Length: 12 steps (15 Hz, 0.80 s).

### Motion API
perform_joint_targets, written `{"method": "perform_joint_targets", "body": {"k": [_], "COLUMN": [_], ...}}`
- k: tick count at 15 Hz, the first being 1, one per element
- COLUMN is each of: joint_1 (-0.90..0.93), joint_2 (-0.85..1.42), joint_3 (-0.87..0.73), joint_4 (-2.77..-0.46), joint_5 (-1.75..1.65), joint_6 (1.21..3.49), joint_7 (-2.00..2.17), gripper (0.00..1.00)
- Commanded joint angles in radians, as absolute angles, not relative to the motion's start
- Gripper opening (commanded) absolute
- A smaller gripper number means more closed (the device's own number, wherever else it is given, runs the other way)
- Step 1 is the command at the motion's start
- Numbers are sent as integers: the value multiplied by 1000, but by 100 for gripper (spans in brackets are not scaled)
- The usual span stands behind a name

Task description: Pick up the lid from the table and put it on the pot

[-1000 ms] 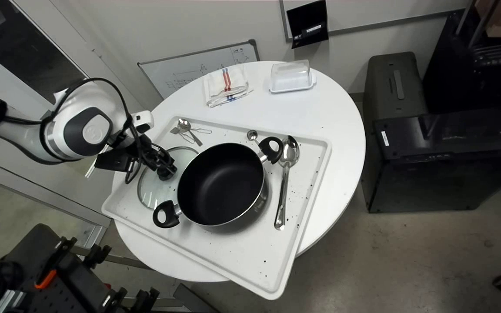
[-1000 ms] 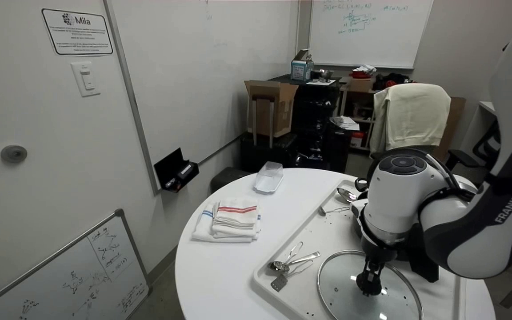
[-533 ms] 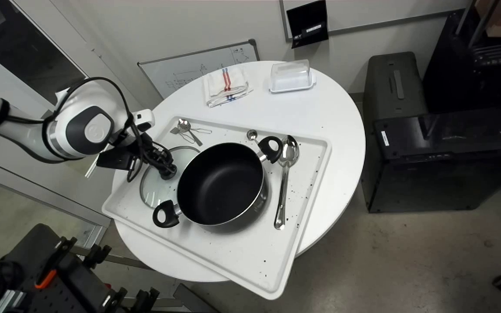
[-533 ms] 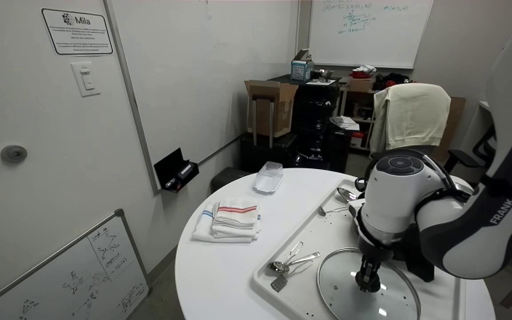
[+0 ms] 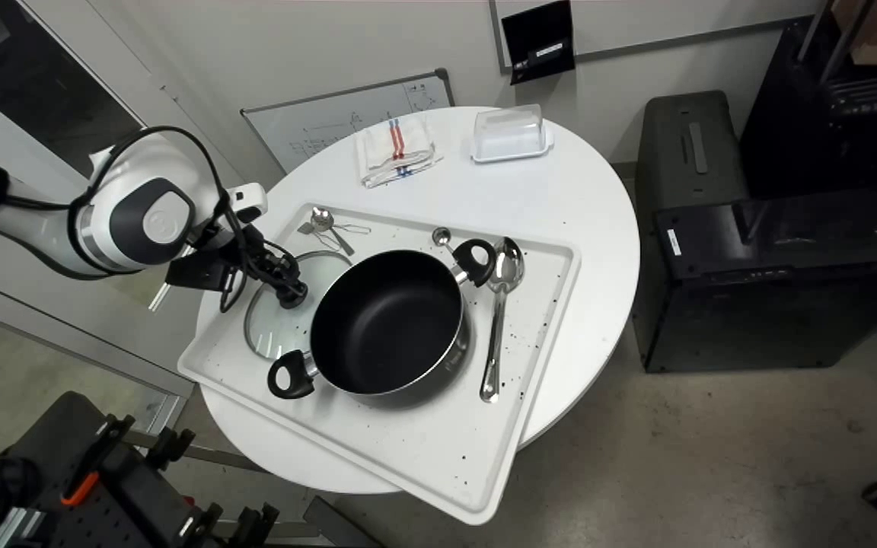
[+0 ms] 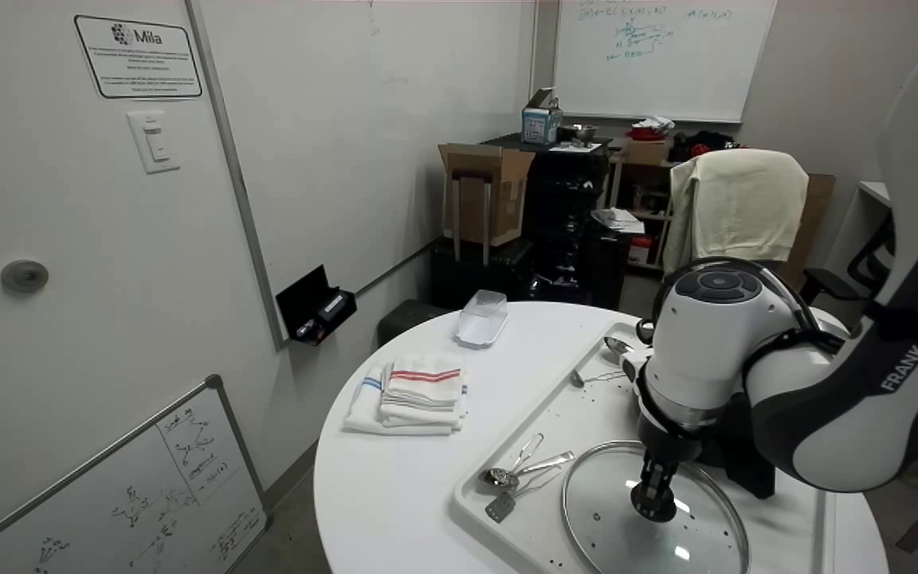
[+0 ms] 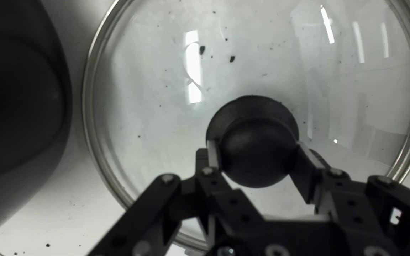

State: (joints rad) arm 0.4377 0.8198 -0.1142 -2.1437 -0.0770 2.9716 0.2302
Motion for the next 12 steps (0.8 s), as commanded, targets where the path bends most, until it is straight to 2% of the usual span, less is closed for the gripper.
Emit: {"method": "perform_joint_targets", "body": {"k": [1, 12], "joint_1": [416, 308], "joint_2": [737, 471], "joint_3": [-86, 14], "joint_4": [-2211, -2389], "joint_5": [-60, -43], "joint_6": [2986, 2954], "joint_7": [225, 208], "gripper": [25, 25]}}
